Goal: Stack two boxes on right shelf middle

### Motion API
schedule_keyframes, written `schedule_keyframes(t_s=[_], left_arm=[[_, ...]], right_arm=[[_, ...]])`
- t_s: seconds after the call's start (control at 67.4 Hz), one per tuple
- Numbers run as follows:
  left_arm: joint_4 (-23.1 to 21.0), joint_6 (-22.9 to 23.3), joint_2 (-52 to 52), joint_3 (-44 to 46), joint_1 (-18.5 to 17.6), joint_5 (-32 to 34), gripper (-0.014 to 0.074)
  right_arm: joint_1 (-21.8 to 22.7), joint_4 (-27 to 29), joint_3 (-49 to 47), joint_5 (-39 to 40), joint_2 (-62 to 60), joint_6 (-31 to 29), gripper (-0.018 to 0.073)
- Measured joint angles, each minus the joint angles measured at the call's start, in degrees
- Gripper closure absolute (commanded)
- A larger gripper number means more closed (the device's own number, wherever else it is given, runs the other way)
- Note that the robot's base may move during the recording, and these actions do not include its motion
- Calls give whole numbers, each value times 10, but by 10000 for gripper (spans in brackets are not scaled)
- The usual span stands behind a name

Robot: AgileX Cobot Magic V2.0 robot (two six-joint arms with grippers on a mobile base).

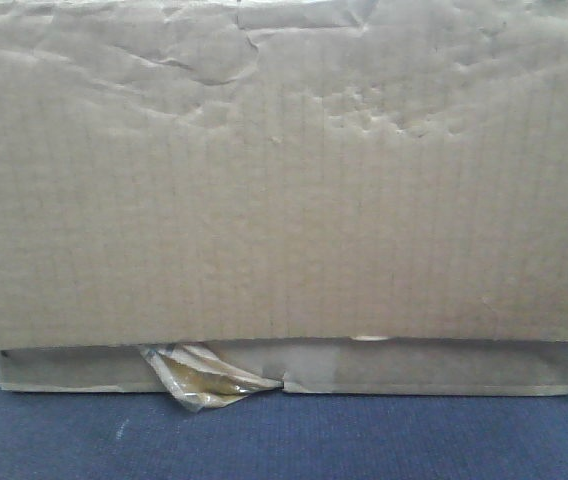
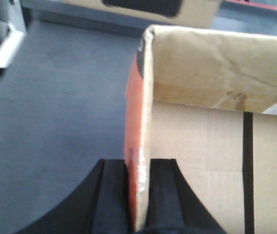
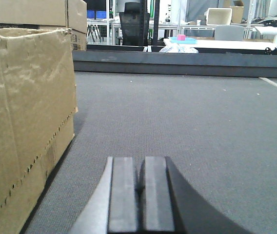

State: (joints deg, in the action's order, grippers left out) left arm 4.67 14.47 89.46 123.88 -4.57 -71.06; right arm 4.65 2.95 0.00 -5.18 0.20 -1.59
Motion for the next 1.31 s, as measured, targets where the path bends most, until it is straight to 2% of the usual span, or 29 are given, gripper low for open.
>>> schedule_keyframes(t_s=[0.089,0.237,0.341,0.43,0.564,0.727,0.994,1.306], left_arm=[[57,48,3,0,-83,-3,708],[136,119,11,1,-194,-3,708],[166,148,26,2,-249,-3,708],[168,168,48,2,-280,-3,708],[163,185,78,-14,-296,-3,708],[162,201,88,-60,-295,-3,708],[132,219,88,-134,-297,-1,708],[133,241,88,-217,-297,0,708]], right_arm=[[0,0,0,0,0,0,727],[0,0,0,0,0,0,727],[0,0,0,0,0,0,727],[0,0,0,0,0,0,727],[0,0,0,0,0,0,727],[0,0,0,0,0,0,727],[0,0,0,0,0,0,727],[0,0,0,0,0,0,727]])
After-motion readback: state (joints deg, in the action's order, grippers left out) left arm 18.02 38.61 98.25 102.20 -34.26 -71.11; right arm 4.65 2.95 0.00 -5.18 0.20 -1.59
